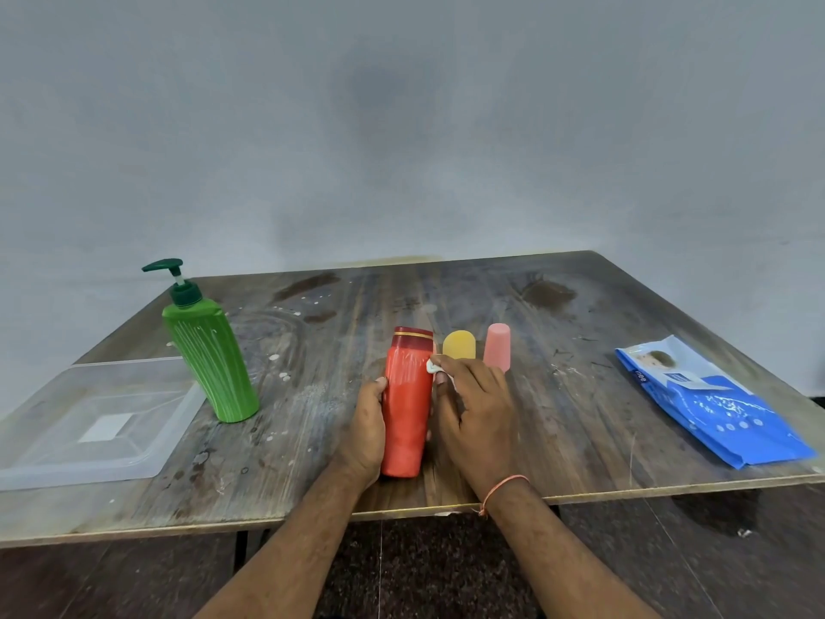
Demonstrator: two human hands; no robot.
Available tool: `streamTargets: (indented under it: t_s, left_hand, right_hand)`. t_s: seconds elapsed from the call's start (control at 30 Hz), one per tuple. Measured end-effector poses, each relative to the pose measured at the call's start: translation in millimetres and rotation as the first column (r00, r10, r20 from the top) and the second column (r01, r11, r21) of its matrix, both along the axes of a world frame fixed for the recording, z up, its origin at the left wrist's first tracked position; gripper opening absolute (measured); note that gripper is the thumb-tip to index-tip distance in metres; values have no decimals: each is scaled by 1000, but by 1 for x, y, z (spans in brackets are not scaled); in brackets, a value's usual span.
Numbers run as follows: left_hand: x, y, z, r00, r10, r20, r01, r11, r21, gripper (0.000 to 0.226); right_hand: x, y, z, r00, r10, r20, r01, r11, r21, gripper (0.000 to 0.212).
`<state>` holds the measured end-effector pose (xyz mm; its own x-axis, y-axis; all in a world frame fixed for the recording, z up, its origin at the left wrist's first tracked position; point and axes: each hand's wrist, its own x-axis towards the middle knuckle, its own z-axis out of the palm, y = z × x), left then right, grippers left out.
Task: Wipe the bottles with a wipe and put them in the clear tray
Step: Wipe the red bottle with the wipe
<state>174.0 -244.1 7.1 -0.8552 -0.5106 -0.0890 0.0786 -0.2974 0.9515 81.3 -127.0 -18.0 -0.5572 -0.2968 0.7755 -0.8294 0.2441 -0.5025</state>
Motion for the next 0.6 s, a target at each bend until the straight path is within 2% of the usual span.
streamTargets:
  t_s: [0.23, 0.43, 0.6]
  left_hand:
    - [0, 1, 1, 1000, 12, 4, -12, 1000, -3, 63]
    - [3, 2, 2, 1000, 14, 4, -13, 1000, -16, 61]
    - [3, 3, 4, 1000, 14, 10, -14, 1000, -18, 60]
  right_hand:
    - [-1, -1, -1, 1000, -13, -16, 12, 1000, -24, 29]
    - [3, -1, 3, 997, 45, -64, -46, 999, -8, 29]
    - [0, 0, 2, 999, 23, -38, -24, 999, -26, 27]
